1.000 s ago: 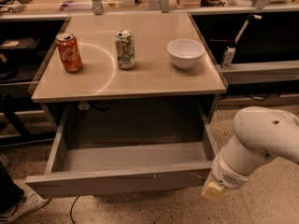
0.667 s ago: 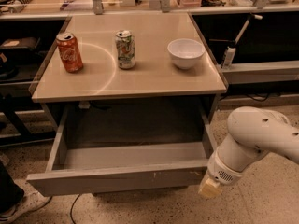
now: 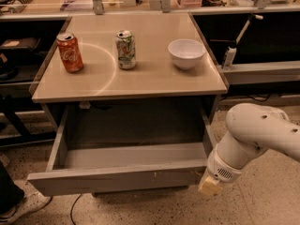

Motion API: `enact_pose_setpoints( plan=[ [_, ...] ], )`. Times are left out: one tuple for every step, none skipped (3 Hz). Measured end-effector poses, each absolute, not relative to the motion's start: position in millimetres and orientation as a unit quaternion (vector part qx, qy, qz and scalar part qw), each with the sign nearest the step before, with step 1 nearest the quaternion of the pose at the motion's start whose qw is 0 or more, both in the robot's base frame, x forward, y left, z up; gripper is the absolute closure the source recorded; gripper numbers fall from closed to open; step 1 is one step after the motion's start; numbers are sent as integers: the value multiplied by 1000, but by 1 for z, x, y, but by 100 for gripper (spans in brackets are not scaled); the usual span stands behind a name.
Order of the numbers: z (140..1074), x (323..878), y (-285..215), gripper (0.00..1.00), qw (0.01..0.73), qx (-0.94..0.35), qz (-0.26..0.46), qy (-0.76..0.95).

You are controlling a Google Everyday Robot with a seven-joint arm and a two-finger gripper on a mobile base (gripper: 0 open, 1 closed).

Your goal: Close top drawer

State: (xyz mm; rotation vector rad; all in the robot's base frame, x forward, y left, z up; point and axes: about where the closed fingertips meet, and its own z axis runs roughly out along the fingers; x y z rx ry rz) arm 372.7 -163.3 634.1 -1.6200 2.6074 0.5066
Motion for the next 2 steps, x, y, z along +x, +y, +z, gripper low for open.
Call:
enact_pose_setpoints(
  plan=[
    [657,379,-161,100,32,-533,152,832],
    [657,379,-161,81,32,-533,152,832]
  ],
)
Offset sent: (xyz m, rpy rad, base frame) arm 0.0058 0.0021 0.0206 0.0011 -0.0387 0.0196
